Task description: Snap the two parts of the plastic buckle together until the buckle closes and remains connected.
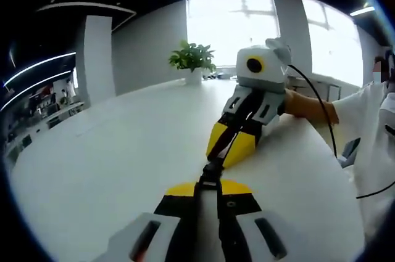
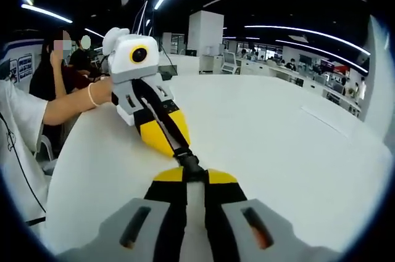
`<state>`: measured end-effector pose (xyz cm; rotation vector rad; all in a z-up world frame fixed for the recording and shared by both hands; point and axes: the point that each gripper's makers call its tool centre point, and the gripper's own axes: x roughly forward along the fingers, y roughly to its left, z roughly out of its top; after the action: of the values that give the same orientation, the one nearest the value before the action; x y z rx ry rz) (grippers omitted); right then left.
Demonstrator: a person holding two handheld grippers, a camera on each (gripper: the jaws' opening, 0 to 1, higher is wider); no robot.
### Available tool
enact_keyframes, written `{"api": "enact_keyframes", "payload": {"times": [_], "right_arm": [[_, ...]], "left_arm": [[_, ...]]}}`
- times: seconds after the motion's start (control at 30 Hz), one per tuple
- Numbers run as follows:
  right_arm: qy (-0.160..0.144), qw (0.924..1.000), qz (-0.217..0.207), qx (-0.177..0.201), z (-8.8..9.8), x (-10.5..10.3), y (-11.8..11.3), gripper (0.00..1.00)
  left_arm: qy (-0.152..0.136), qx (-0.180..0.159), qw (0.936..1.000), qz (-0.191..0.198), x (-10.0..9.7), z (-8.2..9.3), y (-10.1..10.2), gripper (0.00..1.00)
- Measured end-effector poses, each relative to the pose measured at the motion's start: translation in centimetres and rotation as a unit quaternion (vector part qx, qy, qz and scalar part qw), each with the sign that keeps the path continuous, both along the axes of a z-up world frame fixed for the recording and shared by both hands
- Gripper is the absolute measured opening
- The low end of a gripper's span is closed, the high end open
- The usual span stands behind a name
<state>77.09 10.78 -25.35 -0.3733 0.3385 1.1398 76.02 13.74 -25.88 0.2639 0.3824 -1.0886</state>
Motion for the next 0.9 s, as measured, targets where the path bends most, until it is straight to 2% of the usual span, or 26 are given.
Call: {"api": "enact_keyframes", "payload": {"times": [0.13,0.17,0.2,0.23,0.33,0.4,0.43,0.57,0.6,0.8,0.9], "right_arm": [[-0.001,1.0,0.004,0.001,0.0,0.1,0.1,0.08],[0.015,0.9993,0.034,0.012,-0.1,-0.8,0.7,0.08],[-0.005,0.9996,0.026,0.003,0.0,0.1,0.4,0.08],[-0.009,0.9989,0.045,-0.003,-0.1,-0.3,0.5,0.08],[0.008,0.9984,0.056,0.004,-0.2,0.4,0.2,0.08],[0.0,0.9956,0.094,0.007,-0.1,-0.8,0.2,0.08],[0.017,0.9945,0.102,0.015,-0.2,-1.5,0.2,0.08],[0.014,0.9943,0.104,0.02,-0.2,-1.3,0.0,0.09],[0.002,0.9942,0.107,0.015,-0.2,-1.3,-0.1,0.09],[-0.015,0.9936,0.111,0.018,-0.1,-1.4,0.2,0.1],[-0.018,0.9926,0.117,0.026,0.0,-1.4,0.2,0.11]], "left_arm": [[0.009,-0.007,0.9999,0.002,0.1,0.0,0.3,0.08],[0.009,-0.011,0.9998,-0.015,-0.2,0.0,0.0,0.08],[0.005,-0.01,0.9997,-0.022,-0.3,0.2,-0.2,0.08],[0.003,-0.006,0.9995,-0.03,-0.3,0.4,0.0,0.08],[0.013,-0.011,0.9988,-0.046,-0.1,0.6,0.2,0.08],[0.006,-0.021,0.9962,-0.085,-0.8,0.8,0.1,0.08],[0.015,-0.028,0.9948,-0.096,-1.2,0.8,0.1,0.08],[0.017,-0.027,0.9955,-0.09,-1.1,0.9,0.1,0.09],[0.015,-0.025,0.9958,-0.087,-1.1,0.8,0.0,0.09],[-0.021,-0.013,0.9964,-0.082,-0.9,0.7,0.0,0.1],[-0.026,-0.012,0.9966,-0.077,-0.7,0.6,0.0,0.11]]}}
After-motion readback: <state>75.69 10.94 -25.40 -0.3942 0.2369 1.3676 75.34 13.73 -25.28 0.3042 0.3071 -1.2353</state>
